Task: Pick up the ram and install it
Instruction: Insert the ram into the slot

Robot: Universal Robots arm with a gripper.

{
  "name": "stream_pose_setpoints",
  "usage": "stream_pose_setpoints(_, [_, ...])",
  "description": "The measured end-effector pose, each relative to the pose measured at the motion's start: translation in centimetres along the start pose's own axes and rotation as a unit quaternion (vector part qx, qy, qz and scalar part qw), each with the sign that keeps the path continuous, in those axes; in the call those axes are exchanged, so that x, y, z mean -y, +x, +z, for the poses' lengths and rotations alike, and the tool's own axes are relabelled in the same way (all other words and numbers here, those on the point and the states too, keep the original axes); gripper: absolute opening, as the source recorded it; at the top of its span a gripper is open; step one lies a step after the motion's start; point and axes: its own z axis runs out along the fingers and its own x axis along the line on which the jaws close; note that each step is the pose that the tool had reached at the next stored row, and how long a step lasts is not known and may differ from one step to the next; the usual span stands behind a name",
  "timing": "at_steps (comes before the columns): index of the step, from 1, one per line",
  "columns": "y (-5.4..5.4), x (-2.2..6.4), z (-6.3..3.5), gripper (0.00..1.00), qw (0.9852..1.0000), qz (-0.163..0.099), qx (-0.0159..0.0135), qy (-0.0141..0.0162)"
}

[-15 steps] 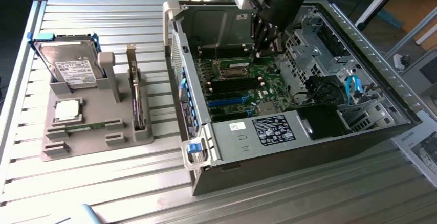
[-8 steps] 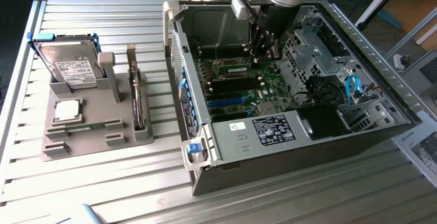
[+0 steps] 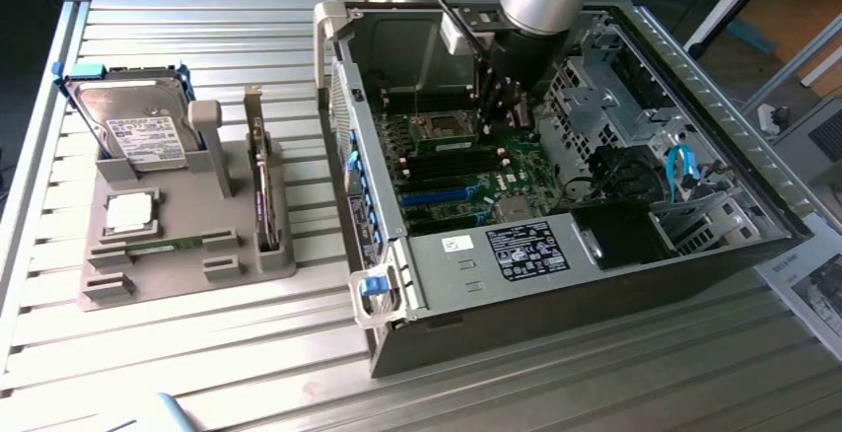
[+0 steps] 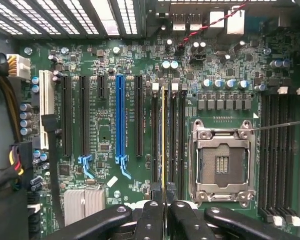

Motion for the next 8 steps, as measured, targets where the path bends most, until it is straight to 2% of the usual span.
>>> stream_pose_setpoints(8, [0.00, 0.00, 1.01, 0.12, 1.0000, 0.000, 0.0000, 0.0000])
